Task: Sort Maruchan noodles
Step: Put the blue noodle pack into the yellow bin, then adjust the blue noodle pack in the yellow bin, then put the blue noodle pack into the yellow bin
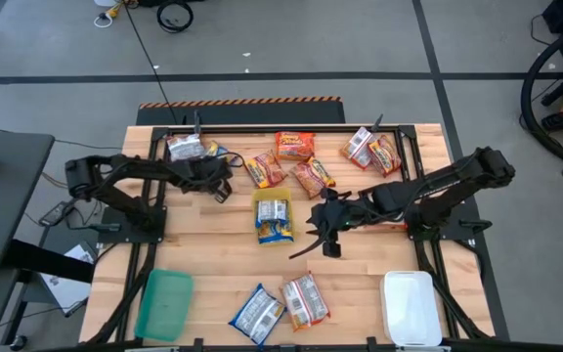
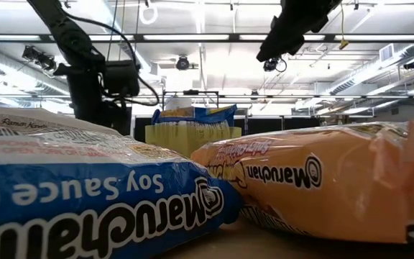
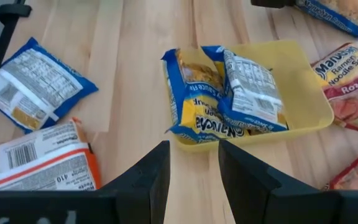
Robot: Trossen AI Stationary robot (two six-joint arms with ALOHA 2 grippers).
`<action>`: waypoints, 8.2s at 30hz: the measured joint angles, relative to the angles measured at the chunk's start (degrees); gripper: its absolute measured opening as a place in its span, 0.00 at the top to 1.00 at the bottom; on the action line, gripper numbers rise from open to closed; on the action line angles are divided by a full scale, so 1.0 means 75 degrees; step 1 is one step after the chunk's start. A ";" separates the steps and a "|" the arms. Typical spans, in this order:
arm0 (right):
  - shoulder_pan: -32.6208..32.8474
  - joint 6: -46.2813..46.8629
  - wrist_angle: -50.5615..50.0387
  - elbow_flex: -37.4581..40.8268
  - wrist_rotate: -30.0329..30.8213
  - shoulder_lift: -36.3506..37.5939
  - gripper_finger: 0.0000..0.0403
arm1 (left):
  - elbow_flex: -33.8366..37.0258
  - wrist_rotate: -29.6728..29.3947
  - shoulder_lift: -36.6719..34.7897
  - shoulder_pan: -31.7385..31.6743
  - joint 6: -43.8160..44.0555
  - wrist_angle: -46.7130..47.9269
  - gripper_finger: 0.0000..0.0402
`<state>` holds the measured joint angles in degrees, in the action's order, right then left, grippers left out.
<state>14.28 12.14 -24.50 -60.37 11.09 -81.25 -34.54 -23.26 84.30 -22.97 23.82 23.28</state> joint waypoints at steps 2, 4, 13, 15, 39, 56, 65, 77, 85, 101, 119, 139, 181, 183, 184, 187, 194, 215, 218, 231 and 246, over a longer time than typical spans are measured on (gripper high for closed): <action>0.0003 0.0044 0.0008 -0.0002 0.0000 -0.0003 0.65 | -0.0105 0.0149 -0.0002 0.0113 0.0167 0.0025 0.94; 0.0022 0.0044 0.0050 -0.0002 -0.0009 -0.0003 0.65 | -0.0279 0.0219 -0.0002 0.0278 0.0413 0.0111 0.96; 0.0023 0.0181 0.0311 -0.0025 -0.0144 -0.0006 0.65 | -0.1285 0.1134 -0.0002 0.1946 -0.0219 0.0052 0.94; 0.0025 0.0179 0.0348 -0.0072 -0.0224 -0.0009 0.65 | -0.1374 0.1196 -0.0002 0.2299 -0.0483 0.0086 0.90; 0.0038 0.0158 0.0457 0.0455 -0.0054 -0.0012 0.65 | -0.2091 -0.0760 0.0921 0.3850 -0.3469 0.1735 0.48; 0.0123 -0.0215 0.0535 0.0678 0.0183 0.0241 0.65 | -0.2258 -0.0498 0.2022 0.3202 -0.2904 0.2592 0.93; 0.0371 -0.1253 0.0530 0.0403 0.1195 0.0952 0.65 | -0.4049 -0.0451 0.0300 0.2865 -0.2495 0.4885 0.96; 0.0373 -0.1216 0.0404 0.0406 0.1186 0.1113 0.65 | -0.5637 0.1084 -0.0495 0.2875 -0.2511 0.3007 0.96; 0.0422 -0.0822 0.0083 0.0412 0.1098 0.1110 0.65 | -0.5628 0.0802 0.0350 0.2691 -0.2023 0.2660 0.96; 0.0694 -0.0624 -0.0045 0.0645 0.1115 0.1107 0.65 | -0.5634 0.1693 0.1039 0.2259 0.0663 0.1999 0.96; 0.0694 -0.0597 -0.0110 0.0642 0.1196 0.1107 0.65 | -0.4635 0.0814 0.1185 0.2306 0.1363 0.1493 0.92; 0.0694 -0.0419 0.0002 0.0639 0.1373 0.1107 0.65 | -0.4852 -0.0639 0.0830 0.5565 -0.0944 0.1322 0.59; 0.1332 -0.0935 0.0023 0.0812 0.1372 0.1068 0.65 | -0.5150 0.2488 0.2030 0.2241 -0.2508 0.1427 0.89; 0.1329 -0.1041 0.0353 0.0947 0.1370 0.1031 0.65 | -0.5155 0.2570 0.1987 0.2215 -0.2719 0.1430 0.83; 0.1329 -0.1083 0.0485 0.1015 0.1376 0.1029 0.65 | -0.5207 0.2563 0.1937 0.2203 -0.2781 0.1524 0.80; 0.1329 -0.1232 0.1117 0.1228 0.1374 0.0941 0.65 | -0.5634 0.2654 0.1651 0.2283 -0.2847 0.1893 0.73; 0.1631 -0.1515 0.1862 0.1070 0.1322 0.0005 0.65 | -0.5783 0.2978 0.1135 0.4400 -0.1476 0.2005 0.70; 0.3177 0.0259 0.1580 0.0429 0.3525 -0.0621 0.65 | -0.5892 0.0445 0.3932 1.0002 0.0241 0.0000 0.46; 0.3320 0.0811 0.1387 0.0428 0.3712 -0.0613 0.65 | -0.6243 -0.0290 0.4519 1.0321 -0.0401 0.0286 0.46; 0.3523 0.2023 0.1071 0.0427 0.3940 -0.0609 0.65 | -0.6832 -0.2950 0.5594 1.0713 -0.1466 0.1060 0.48; 0.3500 0.1995 0.1113 0.0429 0.3330 -0.0512 0.65 | -0.7112 -0.2268 0.5439 0.9875 -0.0606 0.1989 0.95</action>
<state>40.53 27.10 -16.15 -57.14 36.07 -85.10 -87.88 -40.28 125.09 51.10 19.28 38.19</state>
